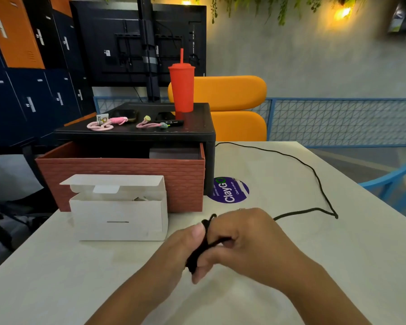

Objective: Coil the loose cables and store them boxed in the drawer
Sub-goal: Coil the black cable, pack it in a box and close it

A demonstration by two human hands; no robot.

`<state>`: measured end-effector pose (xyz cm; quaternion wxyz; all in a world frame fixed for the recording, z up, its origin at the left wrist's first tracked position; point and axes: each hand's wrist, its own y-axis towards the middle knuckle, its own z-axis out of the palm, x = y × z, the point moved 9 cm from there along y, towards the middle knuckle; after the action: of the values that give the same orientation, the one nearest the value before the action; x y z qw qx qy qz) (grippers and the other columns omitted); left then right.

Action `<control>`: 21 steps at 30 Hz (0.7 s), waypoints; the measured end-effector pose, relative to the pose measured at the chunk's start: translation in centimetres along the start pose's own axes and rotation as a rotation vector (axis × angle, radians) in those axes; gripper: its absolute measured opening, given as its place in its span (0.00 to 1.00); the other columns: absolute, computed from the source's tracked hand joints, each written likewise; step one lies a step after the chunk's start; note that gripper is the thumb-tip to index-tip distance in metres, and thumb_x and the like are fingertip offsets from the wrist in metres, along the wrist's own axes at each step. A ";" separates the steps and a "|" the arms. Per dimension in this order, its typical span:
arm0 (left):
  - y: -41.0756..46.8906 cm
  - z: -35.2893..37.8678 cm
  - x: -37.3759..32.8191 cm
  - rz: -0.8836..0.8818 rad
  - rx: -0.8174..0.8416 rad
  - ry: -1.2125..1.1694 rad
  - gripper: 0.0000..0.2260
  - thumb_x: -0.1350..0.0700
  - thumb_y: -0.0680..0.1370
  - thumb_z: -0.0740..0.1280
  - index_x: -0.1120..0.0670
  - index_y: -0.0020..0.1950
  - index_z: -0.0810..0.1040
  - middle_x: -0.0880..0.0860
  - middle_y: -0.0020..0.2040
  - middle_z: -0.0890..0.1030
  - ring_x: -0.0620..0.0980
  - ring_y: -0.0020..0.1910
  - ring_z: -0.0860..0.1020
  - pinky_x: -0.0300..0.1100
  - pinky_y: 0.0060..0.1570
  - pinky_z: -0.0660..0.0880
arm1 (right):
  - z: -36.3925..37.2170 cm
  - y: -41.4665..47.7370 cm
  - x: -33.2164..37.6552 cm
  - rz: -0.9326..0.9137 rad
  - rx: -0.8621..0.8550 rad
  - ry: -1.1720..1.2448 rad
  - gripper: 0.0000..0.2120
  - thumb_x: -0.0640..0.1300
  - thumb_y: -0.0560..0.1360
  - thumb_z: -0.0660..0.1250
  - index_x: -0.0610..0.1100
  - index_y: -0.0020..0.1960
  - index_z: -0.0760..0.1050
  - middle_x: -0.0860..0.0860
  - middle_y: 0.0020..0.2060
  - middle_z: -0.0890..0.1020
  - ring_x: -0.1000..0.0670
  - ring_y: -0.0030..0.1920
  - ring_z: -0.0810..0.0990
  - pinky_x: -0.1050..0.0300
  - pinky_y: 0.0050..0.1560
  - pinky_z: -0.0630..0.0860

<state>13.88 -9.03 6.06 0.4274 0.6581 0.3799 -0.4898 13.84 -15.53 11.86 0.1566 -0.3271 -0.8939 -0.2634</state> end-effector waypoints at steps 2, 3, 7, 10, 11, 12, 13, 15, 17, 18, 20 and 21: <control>-0.1 -0.1 -0.3 0.011 0.020 -0.062 0.31 0.26 0.65 0.62 0.56 0.31 0.73 0.46 0.21 0.69 0.44 0.23 0.66 0.39 0.37 0.68 | -1.1 -0.2 -1.3 0.083 -0.121 0.159 0.10 0.50 0.62 0.76 0.54 0.36 0.74 0.59 0.25 0.74 0.55 0.29 0.71 0.61 0.30 0.67; -0.1 -0.2 -0.3 0.013 0.020 -0.076 0.27 0.28 0.65 0.64 0.54 0.28 0.73 0.46 0.20 0.68 0.44 0.22 0.65 0.40 0.36 0.69 | -1.4 -0.3 -1.8 0.108 -0.166 0.209 0.10 0.52 0.61 0.74 0.58 0.37 0.73 0.59 0.25 0.73 0.56 0.28 0.69 0.62 0.30 0.66; 0.0 -0.2 0.2 -0.059 0.008 -0.198 0.22 0.33 0.60 0.72 0.51 0.28 0.76 0.45 0.18 0.64 0.43 0.19 0.60 0.38 0.33 0.70 | -1.1 0.0 -2.2 0.062 -0.189 0.143 0.21 0.63 0.64 0.64 0.63 0.56 0.72 0.67 0.38 0.72 0.62 0.41 0.73 0.71 0.38 0.66; -0.2 -0.4 -0.1 -0.037 0.030 -0.263 0.21 0.34 0.60 0.73 0.49 0.26 0.71 0.45 0.19 0.62 0.43 0.19 0.59 0.38 0.31 0.70 | 0.4 0.4 -1.5 -0.003 -0.101 0.153 0.22 0.70 0.69 0.55 0.58 0.55 0.73 0.63 0.42 0.73 0.60 0.45 0.74 0.67 0.40 0.70; -0.3 -0.4 -0.3 -0.026 0.044 -0.276 0.21 0.34 0.60 0.74 0.49 0.26 0.72 0.44 0.19 0.62 0.42 0.19 0.60 0.38 0.31 0.70 | 0.9 0.4 -1.3 -0.025 -0.079 0.171 0.25 0.72 0.70 0.51 0.56 0.52 0.74 0.60 0.41 0.75 0.58 0.43 0.74 0.62 0.40 0.72; -0.4 -0.4 -0.4 -0.027 0.054 -0.292 0.21 0.33 0.59 0.74 0.48 0.26 0.74 0.43 0.19 0.62 0.41 0.19 0.60 0.38 0.31 0.71 | 1.2 0.4 -1.2 -0.028 -0.068 0.188 0.27 0.73 0.70 0.48 0.54 0.48 0.73 0.57 0.38 0.76 0.57 0.40 0.75 0.58 0.39 0.73; -0.4 -0.3 -0.5 -0.030 0.062 -0.305 0.21 0.32 0.58 0.74 0.48 0.25 0.74 0.43 0.19 0.62 0.41 0.19 0.60 0.38 0.31 0.71 | 1.4 0.4 -1.4 -0.016 -0.069 0.195 0.28 0.74 0.69 0.47 0.53 0.46 0.71 0.56 0.34 0.76 0.56 0.36 0.74 0.57 0.36 0.72; -0.5 0.1 -0.4 -0.046 0.069 -0.329 0.23 0.30 0.56 0.73 0.49 0.24 0.75 0.43 0.19 0.62 0.40 0.18 0.60 0.37 0.33 0.72 | 1.4 0.4 -1.7 0.014 -0.105 0.170 0.28 0.74 0.68 0.48 0.51 0.42 0.69 0.56 0.29 0.73 0.56 0.33 0.72 0.60 0.32 0.67; -0.4 0.1 -0.1 -0.066 0.032 -0.320 0.26 0.27 0.53 0.72 0.49 0.23 0.72 0.44 0.18 0.62 0.41 0.17 0.61 0.37 0.36 0.74 | 1.1 0.3 -2.0 0.039 -0.154 0.106 0.26 0.71 0.69 0.49 0.49 0.39 0.69 0.55 0.27 0.71 0.55 0.32 0.71 0.63 0.31 0.65; -0.3 -0.2 0.0 -0.067 -0.002 -0.295 0.27 0.26 0.52 0.71 0.50 0.23 0.71 0.45 0.19 0.62 0.42 0.17 0.62 0.37 0.37 0.75 | 1.0 0.3 -2.0 0.051 -0.166 0.075 0.26 0.70 0.69 0.48 0.49 0.38 0.69 0.55 0.27 0.71 0.54 0.33 0.71 0.63 0.32 0.65; 0.1 -1.0 0.2 -0.055 -0.071 -0.251 0.28 0.26 0.50 0.71 0.50 0.24 0.71 0.48 0.19 0.65 0.44 0.18 0.65 0.37 0.40 0.76 | 1.0 0.4 -1.9 0.073 -0.167 0.023 0.26 0.70 0.67 0.45 0.50 0.39 0.68 0.56 0.29 0.71 0.54 0.35 0.72 0.64 0.33 0.66; 0.2 -1.4 0.3 -0.060 -0.092 -0.238 0.28 0.27 0.49 0.72 0.51 0.25 0.72 0.49 0.19 0.66 0.45 0.18 0.66 0.37 0.42 0.77 | 1.0 0.4 -1.9 0.081 -0.157 -0.008 0.27 0.71 0.66 0.44 0.50 0.40 0.68 0.56 0.30 0.72 0.54 0.35 0.72 0.64 0.34 0.66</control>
<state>14.58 -7.76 5.97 0.4845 0.5633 0.3681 -0.5589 15.44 -15.68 10.37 0.1371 -0.3754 -0.8572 -0.3249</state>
